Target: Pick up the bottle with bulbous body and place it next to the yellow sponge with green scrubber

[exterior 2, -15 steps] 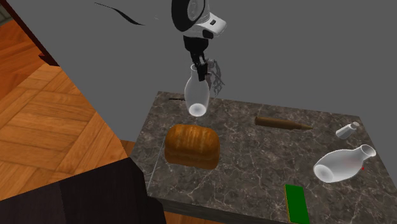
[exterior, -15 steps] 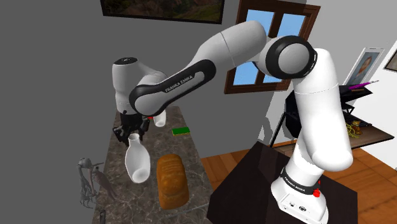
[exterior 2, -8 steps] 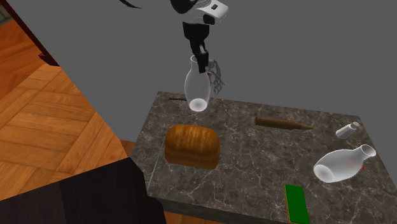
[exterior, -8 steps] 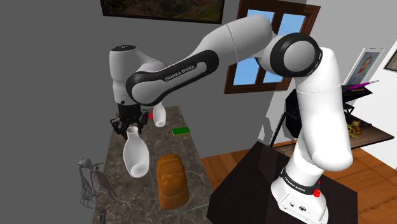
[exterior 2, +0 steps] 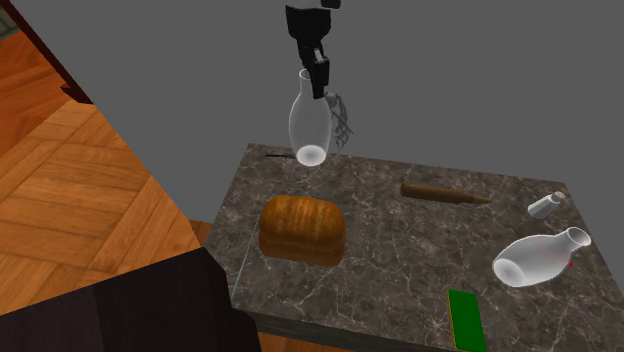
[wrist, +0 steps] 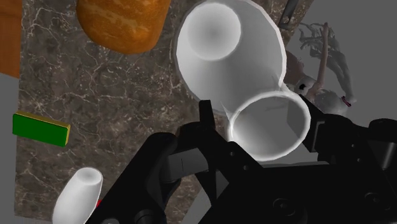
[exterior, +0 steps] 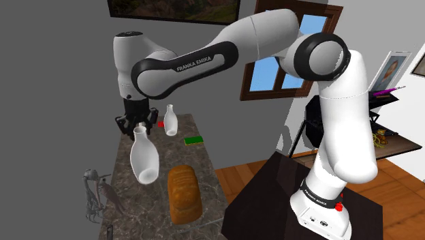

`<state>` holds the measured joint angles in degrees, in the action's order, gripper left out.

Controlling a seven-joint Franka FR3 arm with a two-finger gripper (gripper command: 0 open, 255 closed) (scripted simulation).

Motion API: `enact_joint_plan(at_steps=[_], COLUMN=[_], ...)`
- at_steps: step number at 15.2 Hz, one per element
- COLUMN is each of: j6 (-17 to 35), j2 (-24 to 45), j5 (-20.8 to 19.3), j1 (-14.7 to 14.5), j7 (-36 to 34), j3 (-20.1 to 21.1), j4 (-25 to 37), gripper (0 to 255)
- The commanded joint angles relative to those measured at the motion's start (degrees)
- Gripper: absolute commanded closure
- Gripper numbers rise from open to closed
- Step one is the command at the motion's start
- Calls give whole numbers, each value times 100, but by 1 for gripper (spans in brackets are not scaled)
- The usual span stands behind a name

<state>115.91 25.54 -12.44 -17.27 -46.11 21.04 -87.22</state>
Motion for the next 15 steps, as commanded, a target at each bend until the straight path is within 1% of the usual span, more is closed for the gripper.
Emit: enact_joint_plan(at_steps=[1,15], j6=[-134,-1162], j2=[-43,-130], j5=[22,99], j1=[-3,-70], j7=[14,120], j3=[12,57], j4=[95,1051], gripper=[255,255])
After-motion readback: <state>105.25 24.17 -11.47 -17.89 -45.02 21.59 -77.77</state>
